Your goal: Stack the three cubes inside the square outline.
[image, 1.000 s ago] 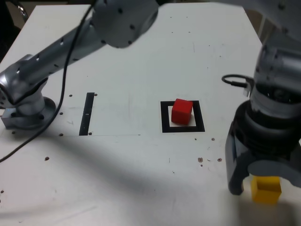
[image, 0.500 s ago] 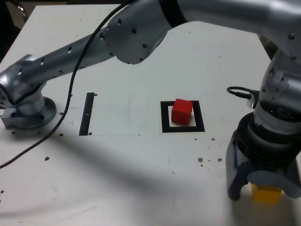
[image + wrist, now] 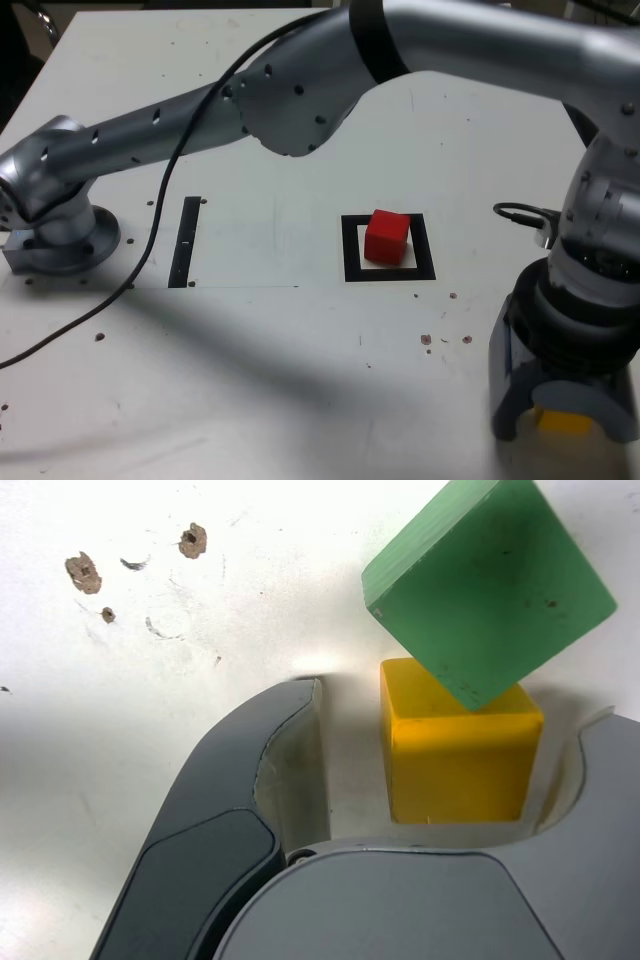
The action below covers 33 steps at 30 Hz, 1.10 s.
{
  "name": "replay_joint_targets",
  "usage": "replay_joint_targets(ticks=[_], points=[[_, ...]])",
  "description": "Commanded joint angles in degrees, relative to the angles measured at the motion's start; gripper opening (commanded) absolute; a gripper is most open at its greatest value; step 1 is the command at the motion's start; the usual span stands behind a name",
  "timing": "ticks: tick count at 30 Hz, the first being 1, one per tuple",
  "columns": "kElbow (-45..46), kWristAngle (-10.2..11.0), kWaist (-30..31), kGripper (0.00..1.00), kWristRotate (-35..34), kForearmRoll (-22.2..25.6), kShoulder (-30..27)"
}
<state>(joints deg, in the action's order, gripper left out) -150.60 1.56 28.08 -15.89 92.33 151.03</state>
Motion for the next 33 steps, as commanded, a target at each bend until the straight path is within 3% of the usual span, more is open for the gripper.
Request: replay_joint_targets(ticks=[1,7,33], points=[[-0.47,-0.20,-0.04,0.76,0.15,0.53,0.36],[-0.61,-0.28,-0.16,0.68,0.66,0.03,0.31],[1.30,1.70,-0.48,0.54,1.30,-0.42,-1.69]])
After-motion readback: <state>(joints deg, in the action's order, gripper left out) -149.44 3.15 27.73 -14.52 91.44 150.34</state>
